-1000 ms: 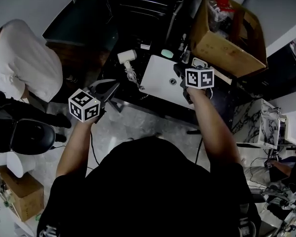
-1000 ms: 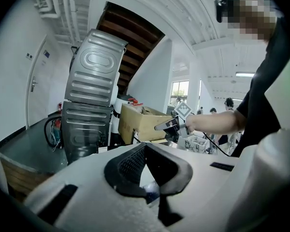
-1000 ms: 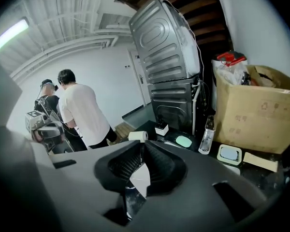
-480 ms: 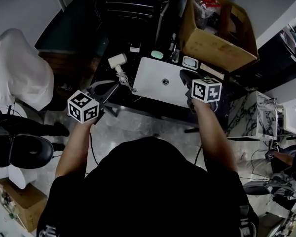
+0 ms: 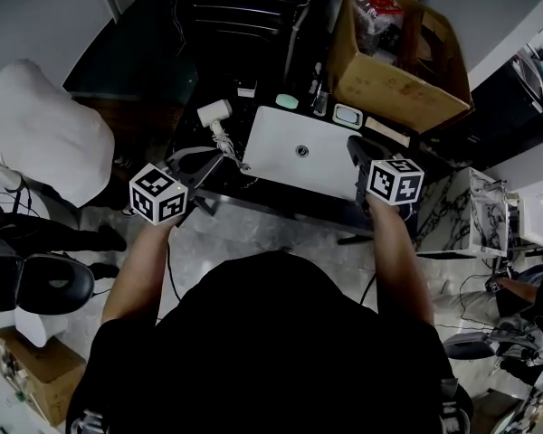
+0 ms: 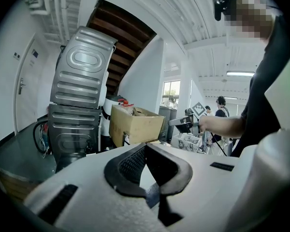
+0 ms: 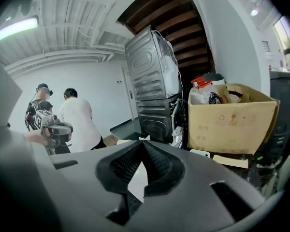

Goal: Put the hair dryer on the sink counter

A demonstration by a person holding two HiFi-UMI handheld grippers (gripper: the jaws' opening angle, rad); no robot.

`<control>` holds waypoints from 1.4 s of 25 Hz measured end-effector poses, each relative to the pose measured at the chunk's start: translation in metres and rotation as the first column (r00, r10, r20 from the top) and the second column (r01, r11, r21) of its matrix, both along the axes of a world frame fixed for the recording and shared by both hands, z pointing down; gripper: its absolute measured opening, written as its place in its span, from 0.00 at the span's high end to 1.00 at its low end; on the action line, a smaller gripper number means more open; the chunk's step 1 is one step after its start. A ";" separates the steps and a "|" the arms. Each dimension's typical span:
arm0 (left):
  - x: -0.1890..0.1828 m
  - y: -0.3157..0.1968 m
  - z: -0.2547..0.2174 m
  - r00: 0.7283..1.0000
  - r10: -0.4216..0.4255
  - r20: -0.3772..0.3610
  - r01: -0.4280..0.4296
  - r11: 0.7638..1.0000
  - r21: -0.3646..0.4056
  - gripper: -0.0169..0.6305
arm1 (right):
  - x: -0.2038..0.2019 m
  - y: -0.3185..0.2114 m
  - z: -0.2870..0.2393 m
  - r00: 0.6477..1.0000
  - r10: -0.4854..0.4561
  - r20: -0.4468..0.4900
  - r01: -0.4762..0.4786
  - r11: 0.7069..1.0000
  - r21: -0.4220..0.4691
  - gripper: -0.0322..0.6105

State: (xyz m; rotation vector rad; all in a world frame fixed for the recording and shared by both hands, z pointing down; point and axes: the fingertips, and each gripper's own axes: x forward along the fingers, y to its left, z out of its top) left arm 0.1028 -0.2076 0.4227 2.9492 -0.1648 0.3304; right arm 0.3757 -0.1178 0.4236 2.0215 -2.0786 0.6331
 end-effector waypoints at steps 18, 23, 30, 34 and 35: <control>0.019 0.005 -0.001 0.998 0.051 0.024 -0.052 0.999 0.015 0.95 | 0.033 0.037 0.006 0.994 0.107 -0.031 -0.106 0.994 0.018 0.94; 0.027 0.007 0.001 0.997 0.069 0.027 -0.070 0.997 0.016 0.95 | 0.042 0.055 0.015 0.989 0.148 -0.022 -0.147 0.989 0.014 0.94; 0.040 0.011 0.002 0.995 0.094 0.031 -0.095 0.995 0.018 0.95 | 0.053 0.074 0.014 0.979 0.202 -0.028 -0.200 0.979 0.043 0.94; 0.047 0.012 0.000 0.994 0.105 0.029 -0.106 0.994 0.019 0.95 | 0.058 0.076 0.010 0.977 0.214 -0.026 -0.212 0.976 0.058 0.94; 0.049 0.013 0.000 0.994 0.108 0.029 -0.108 0.994 0.020 0.95 | 0.059 0.076 0.010 0.976 0.216 -0.025 -0.214 0.975 0.061 0.94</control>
